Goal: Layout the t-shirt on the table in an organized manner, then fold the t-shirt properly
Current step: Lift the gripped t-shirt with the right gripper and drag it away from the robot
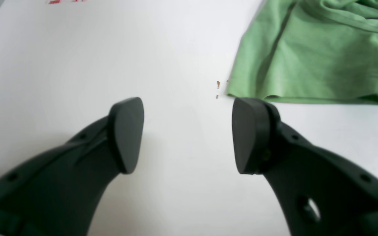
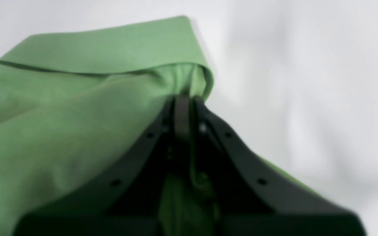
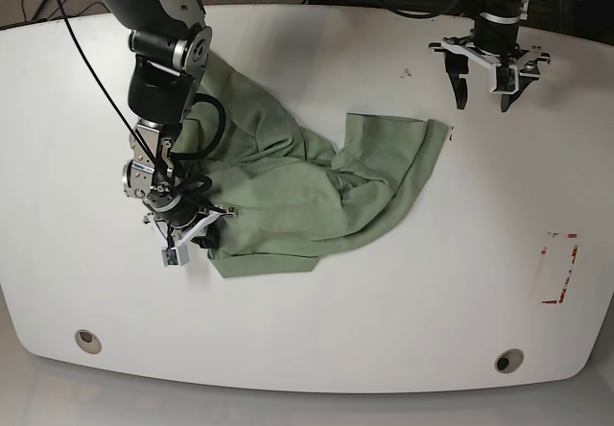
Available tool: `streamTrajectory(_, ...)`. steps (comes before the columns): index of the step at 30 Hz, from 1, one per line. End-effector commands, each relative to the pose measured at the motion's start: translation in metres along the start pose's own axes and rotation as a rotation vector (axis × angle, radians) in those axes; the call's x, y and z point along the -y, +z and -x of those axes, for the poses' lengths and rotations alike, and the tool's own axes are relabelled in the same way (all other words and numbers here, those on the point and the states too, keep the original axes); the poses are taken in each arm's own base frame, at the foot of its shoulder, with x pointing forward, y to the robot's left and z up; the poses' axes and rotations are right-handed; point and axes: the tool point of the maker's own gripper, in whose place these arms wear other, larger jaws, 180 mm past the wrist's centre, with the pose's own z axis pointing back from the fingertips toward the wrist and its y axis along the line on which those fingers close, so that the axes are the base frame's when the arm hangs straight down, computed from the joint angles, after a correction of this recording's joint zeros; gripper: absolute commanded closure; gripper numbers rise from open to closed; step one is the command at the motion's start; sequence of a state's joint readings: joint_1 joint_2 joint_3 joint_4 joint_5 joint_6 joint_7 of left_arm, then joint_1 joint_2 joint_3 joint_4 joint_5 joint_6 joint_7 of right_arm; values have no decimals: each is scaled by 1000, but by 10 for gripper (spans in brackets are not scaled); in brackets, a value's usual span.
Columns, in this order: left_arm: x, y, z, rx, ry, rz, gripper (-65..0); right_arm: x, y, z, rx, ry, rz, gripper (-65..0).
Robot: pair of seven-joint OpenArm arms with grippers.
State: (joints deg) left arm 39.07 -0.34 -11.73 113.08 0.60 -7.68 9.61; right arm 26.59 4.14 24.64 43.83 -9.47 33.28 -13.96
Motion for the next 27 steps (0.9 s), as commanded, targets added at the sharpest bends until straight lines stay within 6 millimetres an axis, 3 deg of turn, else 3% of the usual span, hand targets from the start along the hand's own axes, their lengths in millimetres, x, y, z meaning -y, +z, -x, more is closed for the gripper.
streamTrajectory(1,10,3,-5,23,-1,29,-400,4,1,-15,12,32,8,0)
streamTrajectory(9,41,4,-5,22,15,113,-401,0,14,-43,61,92,37,0)
streamTrajectory(14,65,6,-5,23,27,175,-401,0,34,-76,111,164,82,0)
streamTrajectory(27,152,29,12,-17,-32,489,-403,-71,83,-153,227,471,97,0)
